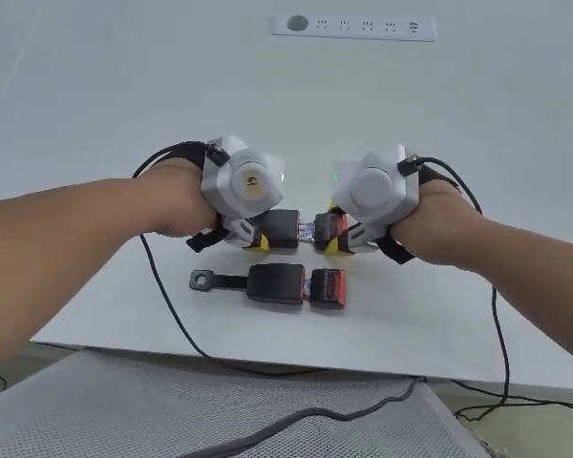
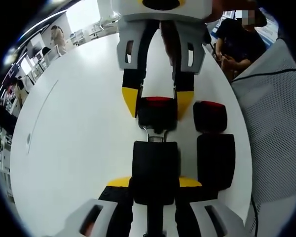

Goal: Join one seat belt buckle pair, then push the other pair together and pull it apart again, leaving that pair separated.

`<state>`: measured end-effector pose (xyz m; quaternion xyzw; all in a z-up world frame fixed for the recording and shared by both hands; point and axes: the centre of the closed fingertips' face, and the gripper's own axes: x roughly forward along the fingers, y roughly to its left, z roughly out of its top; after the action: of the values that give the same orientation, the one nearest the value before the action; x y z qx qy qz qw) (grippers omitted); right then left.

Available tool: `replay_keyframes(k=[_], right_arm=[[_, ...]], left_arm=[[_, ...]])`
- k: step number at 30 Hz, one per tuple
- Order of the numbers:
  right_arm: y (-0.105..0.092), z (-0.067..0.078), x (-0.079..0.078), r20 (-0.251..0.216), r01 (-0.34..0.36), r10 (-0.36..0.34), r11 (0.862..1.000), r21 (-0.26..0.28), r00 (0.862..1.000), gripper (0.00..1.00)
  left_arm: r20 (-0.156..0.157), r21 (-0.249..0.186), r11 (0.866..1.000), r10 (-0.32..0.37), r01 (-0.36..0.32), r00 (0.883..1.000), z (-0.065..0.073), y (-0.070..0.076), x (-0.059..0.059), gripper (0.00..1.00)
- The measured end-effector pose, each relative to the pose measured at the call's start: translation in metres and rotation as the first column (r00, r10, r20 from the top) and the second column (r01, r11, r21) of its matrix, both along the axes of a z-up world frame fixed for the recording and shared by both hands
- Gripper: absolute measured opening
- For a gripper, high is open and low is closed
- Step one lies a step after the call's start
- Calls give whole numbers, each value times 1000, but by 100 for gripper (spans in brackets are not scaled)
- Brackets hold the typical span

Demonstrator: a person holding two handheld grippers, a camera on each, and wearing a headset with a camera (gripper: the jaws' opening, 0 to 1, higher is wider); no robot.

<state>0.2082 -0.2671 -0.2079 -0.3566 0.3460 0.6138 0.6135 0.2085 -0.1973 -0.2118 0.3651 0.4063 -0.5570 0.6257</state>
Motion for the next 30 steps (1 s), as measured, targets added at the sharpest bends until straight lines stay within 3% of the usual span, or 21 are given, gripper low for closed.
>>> replay_keyframes(k=[12, 30], right_arm=[[11, 0, -2, 19, 5, -5, 1000, 3, 1000, 29], [12, -1, 0, 14, 9, -9, 1000, -4, 1000, 30]], left_arm=[[5, -11, 1000, -18, 18, 1000, 2, -3, -2, 32], [4, -8, 1000, -18, 18, 1000, 5, -5, -4, 32]])
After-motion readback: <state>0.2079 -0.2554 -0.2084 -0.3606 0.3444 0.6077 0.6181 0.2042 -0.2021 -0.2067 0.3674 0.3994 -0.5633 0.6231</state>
